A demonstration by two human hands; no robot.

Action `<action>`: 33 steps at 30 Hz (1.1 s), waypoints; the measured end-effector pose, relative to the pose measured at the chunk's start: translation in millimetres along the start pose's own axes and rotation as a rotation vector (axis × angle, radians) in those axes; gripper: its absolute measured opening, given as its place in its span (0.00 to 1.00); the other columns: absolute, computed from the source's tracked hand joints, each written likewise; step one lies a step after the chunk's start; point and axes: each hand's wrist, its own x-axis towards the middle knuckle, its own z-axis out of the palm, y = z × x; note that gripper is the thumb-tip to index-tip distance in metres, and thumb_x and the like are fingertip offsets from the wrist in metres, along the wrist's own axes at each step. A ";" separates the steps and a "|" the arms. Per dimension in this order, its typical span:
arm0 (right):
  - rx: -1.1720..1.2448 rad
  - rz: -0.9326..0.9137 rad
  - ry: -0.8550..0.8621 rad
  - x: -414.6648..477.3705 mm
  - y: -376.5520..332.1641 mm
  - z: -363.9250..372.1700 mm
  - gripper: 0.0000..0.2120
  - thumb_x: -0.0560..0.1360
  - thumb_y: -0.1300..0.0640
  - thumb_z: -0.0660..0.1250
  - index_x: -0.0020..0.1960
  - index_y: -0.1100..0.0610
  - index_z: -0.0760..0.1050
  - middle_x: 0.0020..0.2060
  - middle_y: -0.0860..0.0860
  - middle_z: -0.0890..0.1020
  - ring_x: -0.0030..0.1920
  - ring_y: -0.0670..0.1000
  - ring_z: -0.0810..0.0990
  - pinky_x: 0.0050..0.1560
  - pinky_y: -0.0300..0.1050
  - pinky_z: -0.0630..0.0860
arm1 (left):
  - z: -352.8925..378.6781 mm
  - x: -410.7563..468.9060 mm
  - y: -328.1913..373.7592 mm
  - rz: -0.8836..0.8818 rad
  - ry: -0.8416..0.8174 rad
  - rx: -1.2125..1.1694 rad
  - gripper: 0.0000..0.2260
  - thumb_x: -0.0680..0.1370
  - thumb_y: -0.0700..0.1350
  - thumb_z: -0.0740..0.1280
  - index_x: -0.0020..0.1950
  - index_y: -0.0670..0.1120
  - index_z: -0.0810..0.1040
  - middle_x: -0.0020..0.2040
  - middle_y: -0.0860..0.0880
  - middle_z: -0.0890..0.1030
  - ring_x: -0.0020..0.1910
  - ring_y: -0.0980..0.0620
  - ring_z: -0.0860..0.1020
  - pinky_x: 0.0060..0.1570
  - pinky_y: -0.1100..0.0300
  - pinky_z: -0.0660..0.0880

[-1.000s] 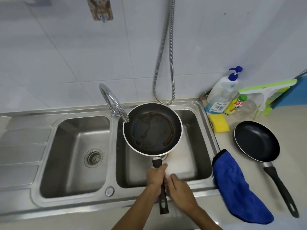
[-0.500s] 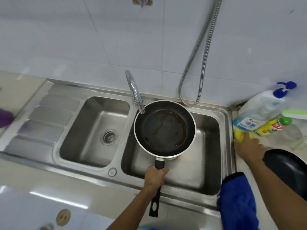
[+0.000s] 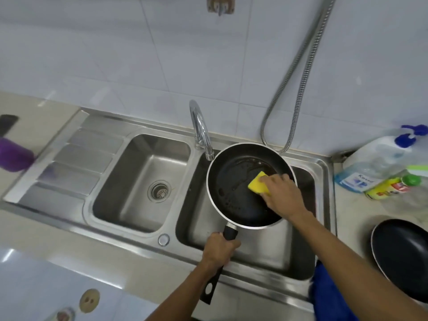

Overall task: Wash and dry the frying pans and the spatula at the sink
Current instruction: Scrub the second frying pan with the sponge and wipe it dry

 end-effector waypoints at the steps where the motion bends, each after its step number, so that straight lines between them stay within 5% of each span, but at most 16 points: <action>1: -0.012 0.047 -0.083 -0.8 -1.2 4.4 0.22 0.70 0.48 0.73 0.63 0.50 0.75 0.52 0.55 0.80 0.49 0.61 0.76 0.47 0.55 0.78 | -2.9 0.6 0.3 0.005 -0.008 0.010 0.08 0.66 0.46 0.72 0.35 0.44 0.76 0.27 0.48 0.75 0.24 0.51 0.72 0.26 0.58 0.71; 3: 0.033 0.094 -0.159 -14.8 -7.2 11.2 0.20 0.73 0.49 0.70 0.64 0.50 0.75 0.54 0.54 0.78 0.51 0.61 0.76 0.51 0.53 0.78 | -8.9 3.0 0.5 0.017 -0.014 0.034 0.09 0.64 0.49 0.72 0.33 0.45 0.76 0.26 0.48 0.75 0.24 0.50 0.72 0.27 0.57 0.70; 5: 0.125 -0.057 -0.207 -33.5 -31.2 14.4 0.16 0.75 0.53 0.68 0.62 0.49 0.77 0.56 0.52 0.77 0.53 0.58 0.76 0.54 0.52 0.77 | -14.0 5.7 0.8 0.038 -0.019 0.082 0.11 0.63 0.51 0.71 0.31 0.45 0.75 0.26 0.48 0.75 0.25 0.49 0.73 0.28 0.57 0.71; 8: 0.214 -0.233 -0.187 -24.9 -80.3 16.8 0.10 0.76 0.56 0.67 0.55 0.47 0.81 0.54 0.50 0.77 0.52 0.57 0.75 0.46 0.51 0.79 | -20.9 6.0 -1.8 0.083 -0.060 0.158 0.13 0.67 0.48 0.72 0.28 0.45 0.72 0.26 0.52 0.73 0.24 0.53 0.71 0.26 0.62 0.68; 10: 0.193 -0.199 -0.068 14.5 -95.2 21.9 0.08 0.76 0.56 0.68 0.53 0.48 0.81 0.52 0.50 0.78 0.51 0.57 0.75 0.42 0.49 0.78 | -27.1 6.1 -6.3 0.109 -0.067 0.194 0.16 0.70 0.46 0.72 0.27 0.47 0.69 0.25 0.53 0.71 0.23 0.55 0.68 0.24 0.65 0.64; 14: 0.032 0.036 -0.033 79.5 -64.0 15.8 0.15 0.75 0.61 0.67 0.60 0.54 0.80 0.62 0.54 0.76 0.55 0.62 0.73 0.51 0.54 0.78 | -41.4 2.9 -9.5 0.094 -0.137 0.160 0.13 0.69 0.48 0.73 0.29 0.48 0.72 0.25 0.52 0.73 0.25 0.54 0.72 0.27 0.62 0.68; 19: -0.038 0.215 -0.017 22.9 -21.3 8.3 0.14 0.74 0.61 0.67 0.58 0.53 0.80 0.54 0.56 0.77 0.48 0.62 0.75 0.46 0.54 0.77 | -60.0 14.9 -4.5 0.111 -0.131 0.120 0.10 0.64 0.52 0.70 0.30 0.47 0.74 0.27 0.50 0.74 0.27 0.51 0.73 0.30 0.57 0.70; 23: 0.260 0.071 -0.095 -31.8 -89.0 23.8 0.10 0.72 0.58 0.69 0.52 0.49 0.82 0.49 0.51 0.78 0.44 0.59 0.78 0.46 0.52 0.79 | -59.3 20.5 -1.5 0.130 -0.129 0.166 0.10 0.66 0.50 0.70 0.31 0.46 0.75 0.27 0.49 0.76 0.27 0.48 0.75 0.31 0.53 0.74; 26: 0.283 -0.062 -0.112 11.3 -118.3 37.1 0.10 0.74 0.56 0.67 0.53 0.48 0.81 0.53 0.48 0.77 0.49 0.57 0.78 0.53 0.52 0.77 | -55.3 18.5 -0.8 0.134 -0.135 0.220 0.11 0.68 0.50 0.71 0.29 0.47 0.73 0.27 0.50 0.76 0.28 0.47 0.74 0.32 0.56 0.71; 33: 0.010 0.199 -0.017 59.5 -32.3 21.0 0.18 0.77 0.58 0.65 0.65 0.49 0.76 0.64 0.53 0.76 0.54 0.62 0.75 0.51 0.56 0.77 | -65.2 11.7 2.5 0.124 -0.184 0.168 0.10 0.69 0.47 0.72 0.31 0.48 0.74 0.26 0.52 0.75 0.26 0.53 0.72 0.28 0.62 0.68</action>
